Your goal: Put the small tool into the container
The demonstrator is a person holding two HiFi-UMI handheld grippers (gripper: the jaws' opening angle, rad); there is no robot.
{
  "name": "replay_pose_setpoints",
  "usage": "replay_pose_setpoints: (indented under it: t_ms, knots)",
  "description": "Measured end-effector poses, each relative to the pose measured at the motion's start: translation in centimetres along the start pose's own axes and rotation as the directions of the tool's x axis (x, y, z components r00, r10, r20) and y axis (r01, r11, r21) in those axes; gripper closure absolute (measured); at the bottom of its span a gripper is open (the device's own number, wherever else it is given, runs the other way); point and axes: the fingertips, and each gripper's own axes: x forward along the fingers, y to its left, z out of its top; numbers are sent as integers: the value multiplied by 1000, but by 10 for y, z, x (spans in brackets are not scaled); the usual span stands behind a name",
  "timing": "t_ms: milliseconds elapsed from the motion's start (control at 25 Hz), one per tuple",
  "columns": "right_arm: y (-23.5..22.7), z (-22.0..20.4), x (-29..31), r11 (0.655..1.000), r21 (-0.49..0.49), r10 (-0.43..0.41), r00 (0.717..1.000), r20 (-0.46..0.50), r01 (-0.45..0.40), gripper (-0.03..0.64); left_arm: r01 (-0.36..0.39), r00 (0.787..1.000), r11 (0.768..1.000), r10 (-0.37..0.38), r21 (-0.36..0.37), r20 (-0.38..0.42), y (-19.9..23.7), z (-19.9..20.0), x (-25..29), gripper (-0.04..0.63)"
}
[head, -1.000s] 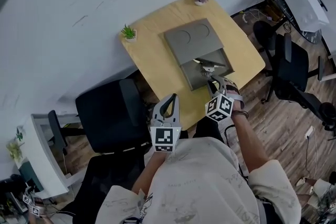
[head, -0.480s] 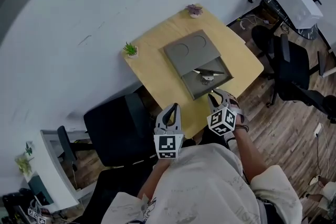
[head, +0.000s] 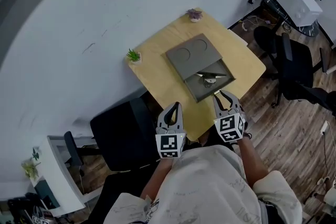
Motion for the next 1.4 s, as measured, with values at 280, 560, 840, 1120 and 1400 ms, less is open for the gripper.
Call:
replay_pose_setpoints:
  t_ms: [280,560,840,1120,1400]
  knots:
    - [-27,22,-21,983,179,-55,993,103,36,505,-17,1000,1000,17,7,20,5,9,3,589]
    - [-59,39,-43,942,329,-135,969,207,61,505,-30,998,999,28,28,65,11,33,8,589]
    - [-86,45,-65,911,400,-231,926,298,98,505,-27,994,998,21,57,111,10,59,14,589]
    - [-91,47,-75,905,413,-261,900,350,102,505,-16,983,995,-2,95,184,4,82,16,589]
    - [-90,48,-74,909,405,-256,901,349,102,505,-14,983,994,-6,107,185,2,82,16,589]
